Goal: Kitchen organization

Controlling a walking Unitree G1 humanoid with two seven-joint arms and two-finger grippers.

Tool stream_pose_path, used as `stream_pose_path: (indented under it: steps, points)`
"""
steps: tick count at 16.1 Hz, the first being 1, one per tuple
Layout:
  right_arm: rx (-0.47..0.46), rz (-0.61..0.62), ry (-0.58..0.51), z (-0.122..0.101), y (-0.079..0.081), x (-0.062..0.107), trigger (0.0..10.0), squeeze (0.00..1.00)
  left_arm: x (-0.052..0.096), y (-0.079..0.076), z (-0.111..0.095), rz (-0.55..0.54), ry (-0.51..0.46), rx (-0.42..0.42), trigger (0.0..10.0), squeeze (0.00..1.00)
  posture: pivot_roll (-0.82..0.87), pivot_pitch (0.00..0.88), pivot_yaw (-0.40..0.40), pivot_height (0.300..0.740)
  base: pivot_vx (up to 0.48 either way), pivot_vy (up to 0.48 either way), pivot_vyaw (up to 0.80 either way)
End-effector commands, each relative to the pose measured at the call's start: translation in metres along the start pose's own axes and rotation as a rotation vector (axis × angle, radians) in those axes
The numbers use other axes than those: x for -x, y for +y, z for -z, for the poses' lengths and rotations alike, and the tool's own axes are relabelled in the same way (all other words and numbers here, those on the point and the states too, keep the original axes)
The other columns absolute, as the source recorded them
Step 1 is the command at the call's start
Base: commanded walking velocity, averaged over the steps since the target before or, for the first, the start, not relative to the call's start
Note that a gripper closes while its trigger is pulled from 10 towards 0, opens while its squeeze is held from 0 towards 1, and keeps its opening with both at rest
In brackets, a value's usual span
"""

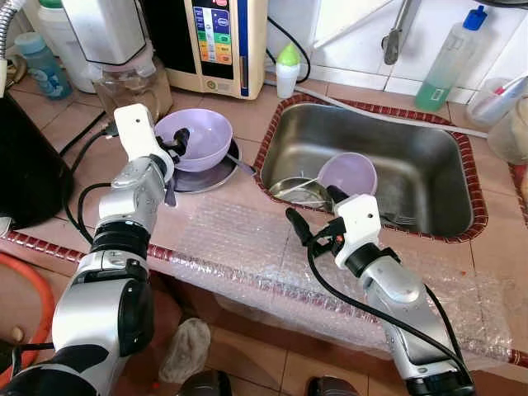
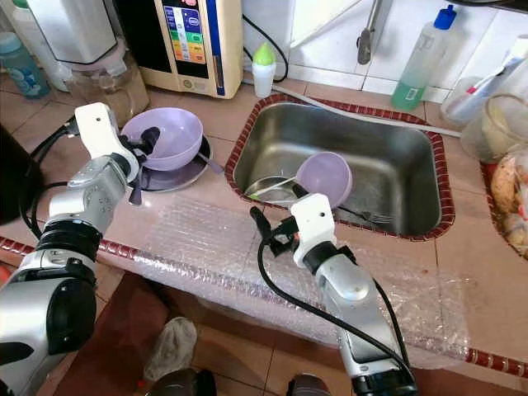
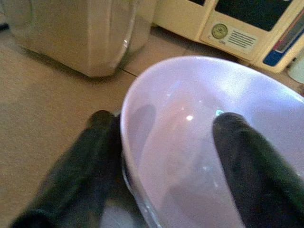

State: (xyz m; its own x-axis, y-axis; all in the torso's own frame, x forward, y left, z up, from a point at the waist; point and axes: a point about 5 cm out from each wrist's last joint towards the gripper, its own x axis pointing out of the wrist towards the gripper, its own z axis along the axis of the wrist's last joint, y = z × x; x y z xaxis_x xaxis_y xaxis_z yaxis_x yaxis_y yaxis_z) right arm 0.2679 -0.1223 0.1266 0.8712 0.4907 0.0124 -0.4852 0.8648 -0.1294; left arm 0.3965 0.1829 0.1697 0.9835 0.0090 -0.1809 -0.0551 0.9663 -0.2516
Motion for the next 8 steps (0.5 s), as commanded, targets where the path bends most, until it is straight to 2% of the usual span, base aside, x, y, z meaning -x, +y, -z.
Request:
stream_pose_path:
  steps: [1, 3, 8]
  points:
    - [-0.026, -0.072, -0.042, -0.009, 0.005, -0.003, 10.0, 0.0, -0.001, -0.003, -0.004, 0.031, 0.016, 0.026, 0.0, 0.0, -0.11, 0.061, 0.051, 0.74, 0.0, 0.0, 0.0]
    - [-0.069, -0.16, -0.092, -0.019, 0.011, -0.002, 10.0, 0.0, -0.001, -0.001, -0.003, 0.031, 0.026, 0.032, 0.0, 0.0, -0.11, 0.062, 0.05, 0.74, 0.0, 0.0, 0.0]
    - [-0.082, -0.197, -0.09, -0.019, 0.016, 0.0, 10.0, 0.0, -0.001, -0.001, -0.001, 0.038, 0.042, 0.053, 0.0, 0.0, -0.11, 0.061, 0.05, 0.74, 0.0, 0.0, 0.0]
